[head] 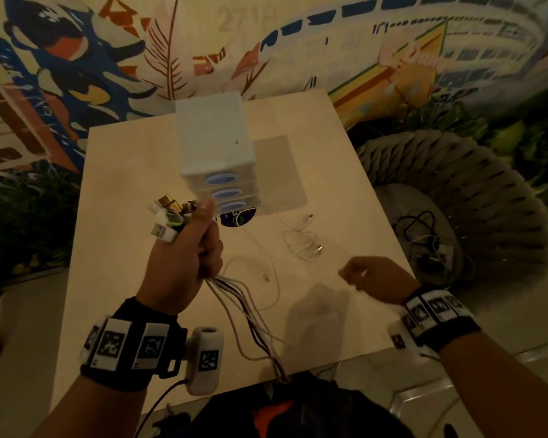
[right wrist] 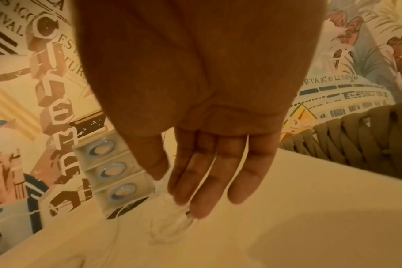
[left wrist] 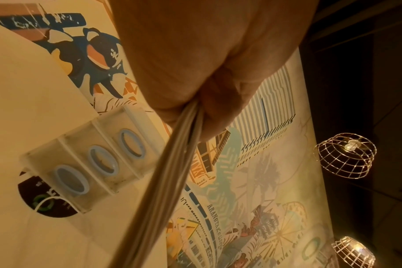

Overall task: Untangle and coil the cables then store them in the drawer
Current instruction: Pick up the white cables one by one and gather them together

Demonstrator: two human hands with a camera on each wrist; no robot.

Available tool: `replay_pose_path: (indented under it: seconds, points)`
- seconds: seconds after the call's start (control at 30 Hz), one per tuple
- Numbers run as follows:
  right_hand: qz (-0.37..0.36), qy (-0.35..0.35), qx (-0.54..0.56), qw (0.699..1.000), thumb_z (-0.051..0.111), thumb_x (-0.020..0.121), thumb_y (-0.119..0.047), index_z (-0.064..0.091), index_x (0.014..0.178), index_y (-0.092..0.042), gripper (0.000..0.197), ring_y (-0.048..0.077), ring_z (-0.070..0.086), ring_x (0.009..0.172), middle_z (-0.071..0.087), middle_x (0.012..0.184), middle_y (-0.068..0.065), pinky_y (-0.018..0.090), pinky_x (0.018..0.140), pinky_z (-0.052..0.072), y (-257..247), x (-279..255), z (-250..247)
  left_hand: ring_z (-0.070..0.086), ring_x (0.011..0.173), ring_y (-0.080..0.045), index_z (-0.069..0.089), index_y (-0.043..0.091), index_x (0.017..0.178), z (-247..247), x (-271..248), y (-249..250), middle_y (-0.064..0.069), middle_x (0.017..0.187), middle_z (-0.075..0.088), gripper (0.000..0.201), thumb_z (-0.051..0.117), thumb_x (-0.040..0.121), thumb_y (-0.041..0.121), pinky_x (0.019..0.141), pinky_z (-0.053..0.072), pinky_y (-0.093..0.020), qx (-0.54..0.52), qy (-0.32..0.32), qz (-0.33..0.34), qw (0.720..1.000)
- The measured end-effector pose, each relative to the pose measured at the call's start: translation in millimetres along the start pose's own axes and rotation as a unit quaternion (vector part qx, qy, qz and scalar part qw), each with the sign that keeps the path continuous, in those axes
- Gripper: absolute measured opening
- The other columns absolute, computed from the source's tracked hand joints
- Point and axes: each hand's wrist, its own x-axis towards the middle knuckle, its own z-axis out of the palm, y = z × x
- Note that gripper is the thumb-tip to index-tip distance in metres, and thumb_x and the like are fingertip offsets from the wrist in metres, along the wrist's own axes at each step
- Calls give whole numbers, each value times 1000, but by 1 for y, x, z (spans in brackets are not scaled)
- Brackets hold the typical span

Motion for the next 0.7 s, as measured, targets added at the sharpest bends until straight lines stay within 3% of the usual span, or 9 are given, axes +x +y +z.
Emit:
replay_pose_path:
  seconds: [0.1,0.17,0.3,0.53,0.7]
  points:
    - [-26,60,-17,998,65,93,-33,66,93,-31,3,17,66,86,67,88,-7,34,83,53,-17,51,-5,5,49,-18,18,19,72,-5,2,-3,-4,61,9,46,49,103,32,45,10,-27,12,8,-12,1000]
    - [-39,61,-42,997,66,92,-28,68,101,-28,9,21,63,94,63,92,-4,33,87,50,-26,80,2,5,49,-18,16,18,72,-12,5,-4,-4,61,9,46,47,105,29,44,11,-25,19,19,-16,1000]
    - [-6,9,-139,990,62,94,-31,65,114,-27,21,29,59,107,56,114,8,38,96,47,-28,110,23,10,44,-12,20,21,71,-26,7,-6,3,56,15,44,47,104,30,43,15,-22,6,31,-19,999]
    - [-17,37,-171,984,68,90,-32,66,111,-26,22,27,60,107,59,115,5,35,91,47,-20,104,30,14,42,-9,21,23,71,-37,9,-12,5,53,20,42,48,103,30,42,15,-20,-5,48,-27,999]
    - [-26,28,-171,984,62,94,-45,70,105,-33,18,22,61,104,64,111,-2,33,86,46,-21,90,22,14,43,-10,29,24,67,-31,11,-14,4,54,20,41,48,103,30,43,14,-22,7,40,-34,999]
